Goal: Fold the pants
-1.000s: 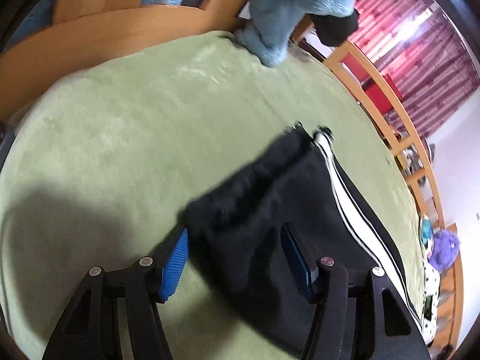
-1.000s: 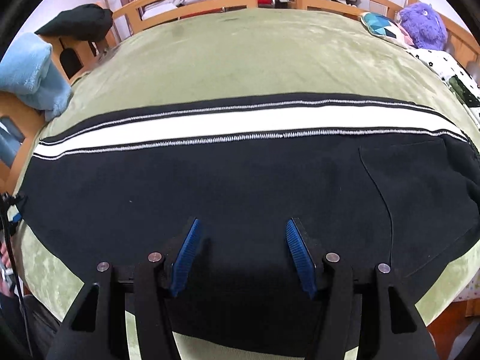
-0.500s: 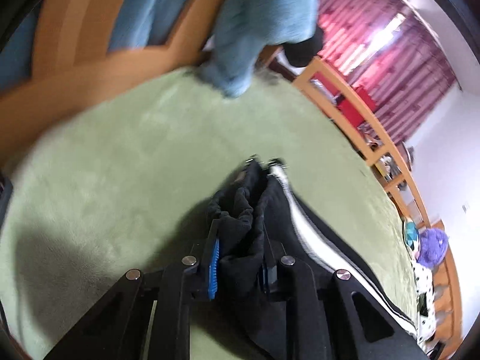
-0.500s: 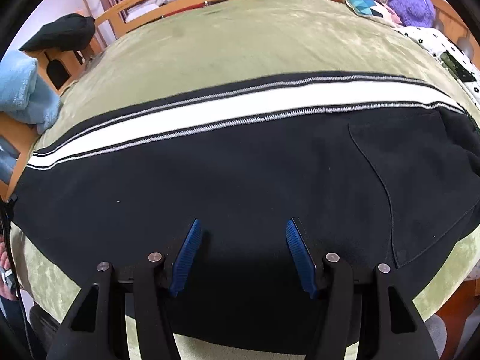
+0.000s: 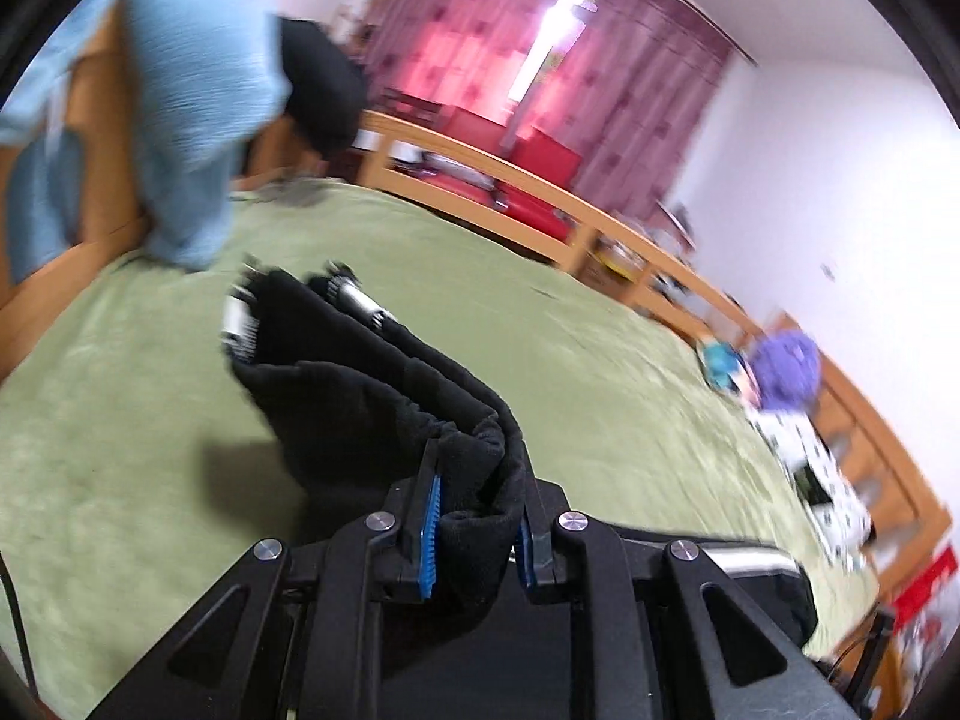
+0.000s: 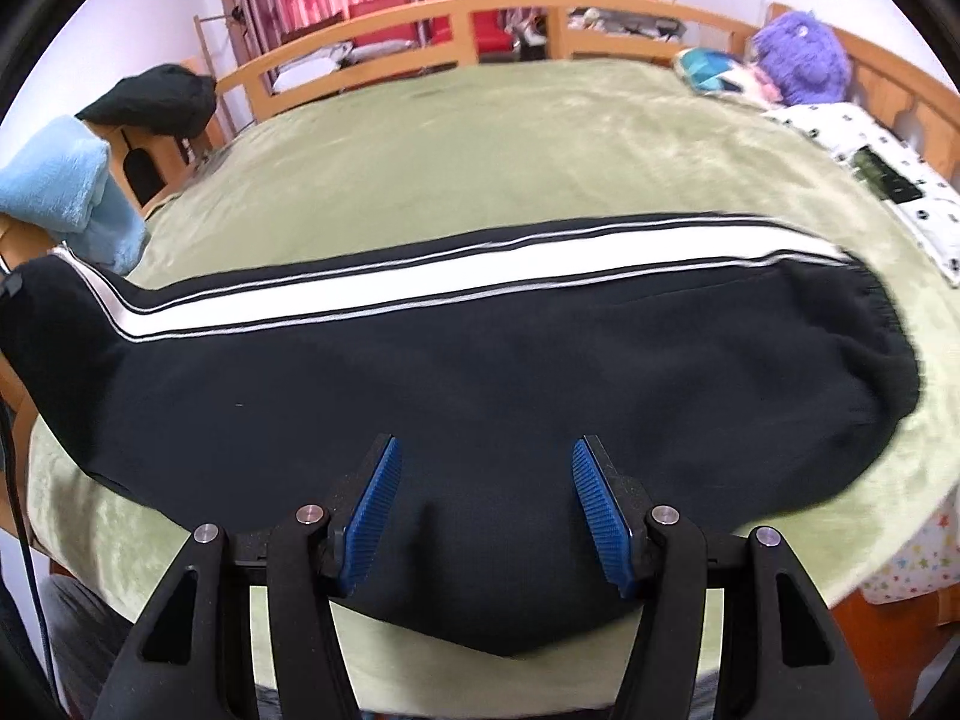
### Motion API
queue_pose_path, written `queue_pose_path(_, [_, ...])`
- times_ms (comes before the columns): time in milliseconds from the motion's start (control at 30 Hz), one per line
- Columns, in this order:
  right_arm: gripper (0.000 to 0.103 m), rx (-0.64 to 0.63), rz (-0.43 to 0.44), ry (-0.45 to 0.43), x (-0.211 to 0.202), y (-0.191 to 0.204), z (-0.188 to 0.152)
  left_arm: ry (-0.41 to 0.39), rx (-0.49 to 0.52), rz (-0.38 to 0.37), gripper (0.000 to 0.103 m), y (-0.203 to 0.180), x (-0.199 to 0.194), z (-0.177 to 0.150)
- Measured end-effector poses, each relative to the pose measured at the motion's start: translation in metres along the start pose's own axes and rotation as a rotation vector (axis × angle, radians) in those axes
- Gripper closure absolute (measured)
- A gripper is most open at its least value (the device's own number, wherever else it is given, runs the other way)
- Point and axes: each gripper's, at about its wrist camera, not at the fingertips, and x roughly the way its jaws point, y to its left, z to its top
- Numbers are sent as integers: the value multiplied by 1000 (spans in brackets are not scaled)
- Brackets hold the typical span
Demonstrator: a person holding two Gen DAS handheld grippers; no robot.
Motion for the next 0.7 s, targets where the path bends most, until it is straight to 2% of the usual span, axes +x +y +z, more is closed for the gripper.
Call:
queue_pose_path(133, [44, 20, -73, -50, -25, -43, -11, 66, 106, -49, 85, -75, 27, -27])
queue_pose_path(233, [44, 73, -85, -60, -37, -75, -23, 123, 144, -95, 85, -121, 47, -54])
queue_pose_path(333, [43, 120, -103, -48, -41, -104, -36, 201, 231, -125, 85, -169, 70, -98])
queue_pose_path(433, [43, 163, -110, -34, -42, -121, -49, 375, 288, -91, 84, -189, 105, -146])
queue_pose_path(467, [43, 174, -104, -28, -42, -126, -54, 466, 296, -54, 84, -190, 120, -162])
queue_pose_path(500, [43, 176, -101, -21, -41, -129, -57, 512, 301, -34, 83, -190, 128, -172])
queue_pose_path(567, [43, 171, -103, -14, -39, -129, -61, 486, 314, -44, 82, -188, 122, -175])
queue_pose_path(600, [43, 166, -100, -12, -38, -128, -62, 463, 307, -63, 79, -186, 114, -170])
queue_pose_path(633, [43, 158, -93, -12, -37, -126, -62, 454, 290, -104, 63, -183, 105, -165])
queue_pose_path(667, [43, 153, -86, -13, -36, -123, -62, 457, 256, -167, 35, -178, 96, -157])
queue_pose_path(700, [43, 147, -79, -15, -35, -119, -61, 455, 219, -213, 27, -172, 85, -149])
